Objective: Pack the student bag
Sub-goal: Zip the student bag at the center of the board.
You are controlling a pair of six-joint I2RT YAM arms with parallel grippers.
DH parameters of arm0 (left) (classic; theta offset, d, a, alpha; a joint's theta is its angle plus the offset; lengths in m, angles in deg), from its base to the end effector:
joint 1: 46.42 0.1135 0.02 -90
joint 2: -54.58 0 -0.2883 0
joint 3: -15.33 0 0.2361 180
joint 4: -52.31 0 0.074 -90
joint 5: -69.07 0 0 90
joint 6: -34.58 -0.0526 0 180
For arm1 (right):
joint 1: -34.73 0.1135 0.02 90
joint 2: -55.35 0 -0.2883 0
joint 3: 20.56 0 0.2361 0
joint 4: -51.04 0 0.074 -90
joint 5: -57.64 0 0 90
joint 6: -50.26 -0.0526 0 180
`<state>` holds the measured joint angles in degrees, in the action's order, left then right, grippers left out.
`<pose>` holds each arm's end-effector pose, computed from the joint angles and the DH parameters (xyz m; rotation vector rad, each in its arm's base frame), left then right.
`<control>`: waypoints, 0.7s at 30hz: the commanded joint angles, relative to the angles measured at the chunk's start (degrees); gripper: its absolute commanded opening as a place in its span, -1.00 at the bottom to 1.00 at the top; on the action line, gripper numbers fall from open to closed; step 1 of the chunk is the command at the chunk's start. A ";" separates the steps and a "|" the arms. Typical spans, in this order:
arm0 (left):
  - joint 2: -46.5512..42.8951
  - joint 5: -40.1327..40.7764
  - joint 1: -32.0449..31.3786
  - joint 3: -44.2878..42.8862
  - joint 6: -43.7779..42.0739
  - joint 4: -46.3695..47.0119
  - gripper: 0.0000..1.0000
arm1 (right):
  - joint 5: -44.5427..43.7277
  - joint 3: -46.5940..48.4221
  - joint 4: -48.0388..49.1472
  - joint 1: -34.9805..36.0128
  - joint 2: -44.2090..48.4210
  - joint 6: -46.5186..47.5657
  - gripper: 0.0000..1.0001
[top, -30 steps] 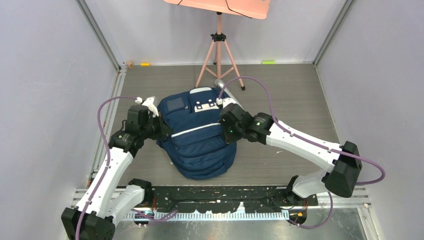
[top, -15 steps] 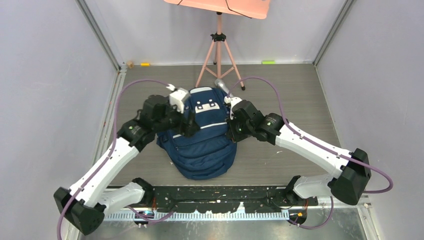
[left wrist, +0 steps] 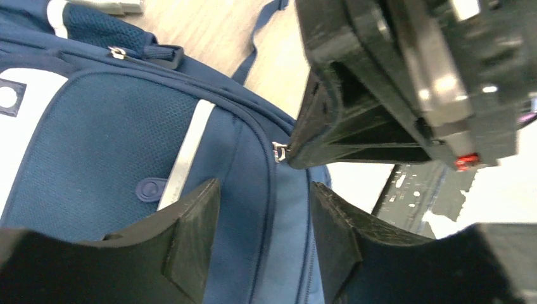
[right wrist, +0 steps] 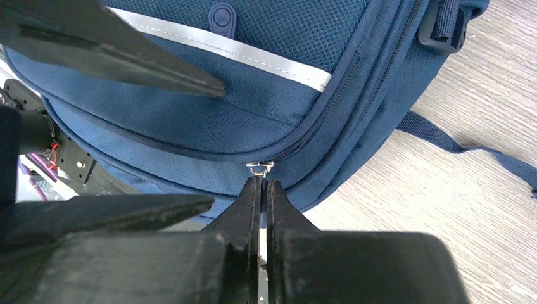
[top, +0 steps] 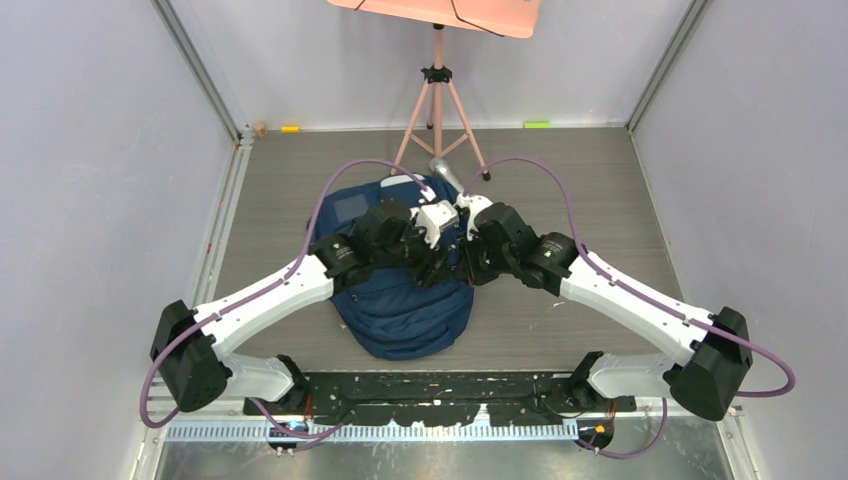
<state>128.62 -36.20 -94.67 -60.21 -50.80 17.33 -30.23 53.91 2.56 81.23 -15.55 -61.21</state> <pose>0.1766 -0.2187 0.3281 0.9831 2.0213 -0.8056 0.1713 0.1834 0.3113 -0.5474 2.3791 0.6041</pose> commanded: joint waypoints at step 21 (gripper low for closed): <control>-6.88 13.32 -2.64 7.17 -6.29 -0.80 -1.00 | -18.14 0.02 -5.76 -2.62 4.00 2.52 -0.99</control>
<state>125.24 -28.57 -98.10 -54.87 -55.83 23.26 -35.13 51.95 3.92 80.27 -12.88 -62.07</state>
